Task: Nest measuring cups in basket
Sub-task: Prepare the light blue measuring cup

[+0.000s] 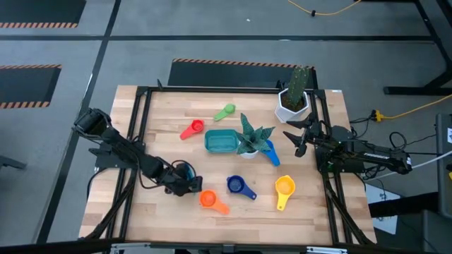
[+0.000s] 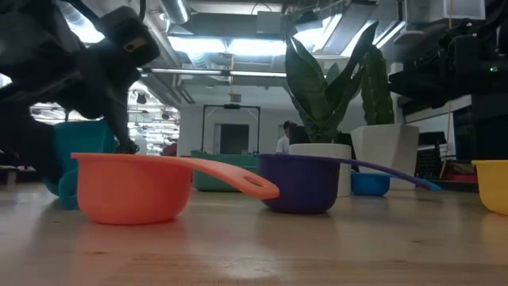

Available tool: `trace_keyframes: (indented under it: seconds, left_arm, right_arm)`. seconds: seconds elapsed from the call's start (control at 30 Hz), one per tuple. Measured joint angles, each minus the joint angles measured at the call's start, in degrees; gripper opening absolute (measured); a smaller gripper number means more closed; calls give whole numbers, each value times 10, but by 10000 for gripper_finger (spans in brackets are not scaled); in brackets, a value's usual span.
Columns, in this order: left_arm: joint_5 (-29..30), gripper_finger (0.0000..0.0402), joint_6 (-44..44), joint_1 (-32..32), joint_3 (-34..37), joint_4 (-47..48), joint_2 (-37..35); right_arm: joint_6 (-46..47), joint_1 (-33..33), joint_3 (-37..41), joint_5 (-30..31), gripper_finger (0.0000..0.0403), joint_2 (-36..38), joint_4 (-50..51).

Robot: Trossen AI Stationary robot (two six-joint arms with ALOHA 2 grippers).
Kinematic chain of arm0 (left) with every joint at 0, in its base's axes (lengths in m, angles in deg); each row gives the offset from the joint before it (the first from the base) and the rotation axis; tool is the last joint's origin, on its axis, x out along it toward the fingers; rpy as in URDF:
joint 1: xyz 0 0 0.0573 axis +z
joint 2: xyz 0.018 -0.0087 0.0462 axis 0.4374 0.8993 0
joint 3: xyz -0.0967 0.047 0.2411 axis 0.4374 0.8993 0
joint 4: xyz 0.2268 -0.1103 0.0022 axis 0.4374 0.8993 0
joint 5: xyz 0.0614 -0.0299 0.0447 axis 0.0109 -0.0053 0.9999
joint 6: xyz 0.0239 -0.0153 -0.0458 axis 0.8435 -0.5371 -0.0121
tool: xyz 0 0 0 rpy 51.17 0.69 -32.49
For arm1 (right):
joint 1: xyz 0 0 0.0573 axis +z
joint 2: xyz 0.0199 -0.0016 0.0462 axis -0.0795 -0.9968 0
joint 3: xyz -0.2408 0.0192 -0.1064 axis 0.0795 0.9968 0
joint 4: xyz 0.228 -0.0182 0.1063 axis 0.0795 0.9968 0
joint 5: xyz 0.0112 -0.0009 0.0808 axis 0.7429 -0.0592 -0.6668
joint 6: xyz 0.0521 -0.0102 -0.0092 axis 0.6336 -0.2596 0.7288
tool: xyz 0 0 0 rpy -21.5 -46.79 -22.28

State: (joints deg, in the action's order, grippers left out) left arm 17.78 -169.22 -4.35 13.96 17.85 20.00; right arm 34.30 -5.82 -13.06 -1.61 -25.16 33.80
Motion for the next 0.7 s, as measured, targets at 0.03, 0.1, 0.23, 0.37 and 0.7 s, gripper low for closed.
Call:
trace_keyframes:
  seconds: [0.03, 0.1, 0.23, 0.37, 0.7]
  left_arm:
    - [5, 275, 0, 0, 0, 0, 0]
    - [15, 275, 0, 0, 0, 3, 0]
    - [17, 275, -12, 6, 0, 19, 0]
    - [17, 269, -19, 12, 0, 42, 0]
    - [11, 222, -19, 18, 0, 95, 0]
  right_arm:
    - [0, 0, 0, 0, 233, 0, 0]
    - [0, 0, 0, 0, 233, 0, 0]
    - [0, 0, 0, 0, 233, 0, 0]
    - [0, 0, 0, 0, 233, 0, 0]
    - [0, 0, 0, 0, 233, 0, 0]
